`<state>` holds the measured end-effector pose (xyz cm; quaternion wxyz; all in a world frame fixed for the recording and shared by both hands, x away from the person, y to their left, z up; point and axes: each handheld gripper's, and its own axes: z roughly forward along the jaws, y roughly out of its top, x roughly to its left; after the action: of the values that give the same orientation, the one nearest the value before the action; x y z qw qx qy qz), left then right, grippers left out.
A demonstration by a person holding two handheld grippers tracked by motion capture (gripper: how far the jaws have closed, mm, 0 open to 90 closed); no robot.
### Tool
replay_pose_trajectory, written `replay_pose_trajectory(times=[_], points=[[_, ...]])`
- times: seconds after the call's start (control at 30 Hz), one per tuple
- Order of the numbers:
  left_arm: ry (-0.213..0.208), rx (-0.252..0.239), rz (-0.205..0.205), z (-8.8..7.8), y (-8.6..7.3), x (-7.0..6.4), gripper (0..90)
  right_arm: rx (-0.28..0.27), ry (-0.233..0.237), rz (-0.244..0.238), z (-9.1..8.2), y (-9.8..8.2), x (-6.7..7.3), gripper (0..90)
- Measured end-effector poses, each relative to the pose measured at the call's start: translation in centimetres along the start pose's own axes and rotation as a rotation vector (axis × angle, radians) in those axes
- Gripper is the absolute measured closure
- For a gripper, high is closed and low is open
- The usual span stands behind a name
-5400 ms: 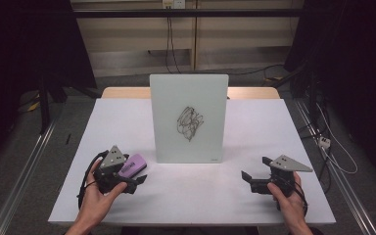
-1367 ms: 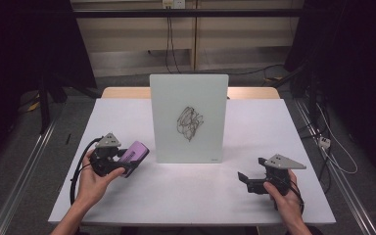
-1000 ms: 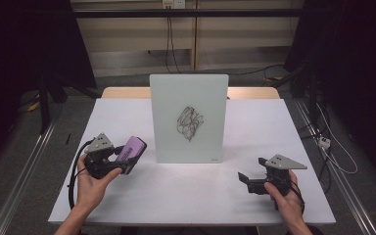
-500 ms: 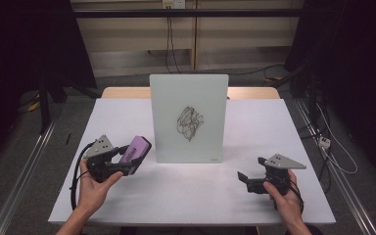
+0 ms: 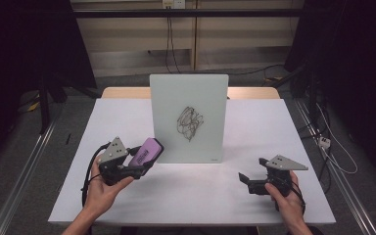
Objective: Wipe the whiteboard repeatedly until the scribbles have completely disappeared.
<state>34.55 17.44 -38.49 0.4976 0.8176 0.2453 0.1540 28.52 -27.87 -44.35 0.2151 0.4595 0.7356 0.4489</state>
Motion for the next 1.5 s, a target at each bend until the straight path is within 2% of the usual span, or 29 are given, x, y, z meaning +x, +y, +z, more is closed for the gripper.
replay_pose_trajectory(times=[0.13,0.27,0.53,0.67,0.8,1.03,1.17,1.33,1.37,1.43,1.5], points=[[0.01,-0.01,0.016,0.2,0.8,-0.4,41.2,0.001,-0.002,0.004,0.1,0.0,0.0,4.6],[0.025,-0.01,0.052,0.7,1.8,-0.9,41.3,0.001,-0.001,0.002,0.1,0.0,0.0,4.6],[0.032,-0.002,0.097,1.5,2.5,-1.7,41.3,0.002,0.001,0.002,0.1,0.0,0.1,4.6],[0.034,-0.005,0.087,1.8,3.1,-1.6,41.2,0.003,0.002,0.001,0.2,0.0,0.1,4.6],[0.032,0.006,0.097,2.4,3.8,-1.5,41.3,0.004,0.003,0.0,0.2,0.1,0.1,4.5],[0.043,-0.024,0.084,2.8,5.2,-1.4,41.2,0.003,0.004,0.0,0.2,0.1,0.1,4.6],[0.049,-0.027,0.115,3.0,5.9,-1.5,41.3,0.003,0.004,-0.001,0.2,0.0,0.1,4.6],[0.064,-0.032,0.132,3.0,6.7,-1.5,41.3,0.002,0.003,0.0,0.1,0.0,0.0,4.6],[0.063,-0.04,0.125,3.1,6.8,-1.5,41.3,0.002,0.004,-0.001,0.1,0.0,0.1,4.6],[0.072,-0.035,0.139,3.1,6.9,-1.3,41.2,0.002,0.004,-0.002,0.1,0.0,0.1,4.6],[0.083,-0.05,0.143,3.0,7.2,-1.2,41.3,0.003,0.002,0.0,0.1,0.0,0.0,4.6]])
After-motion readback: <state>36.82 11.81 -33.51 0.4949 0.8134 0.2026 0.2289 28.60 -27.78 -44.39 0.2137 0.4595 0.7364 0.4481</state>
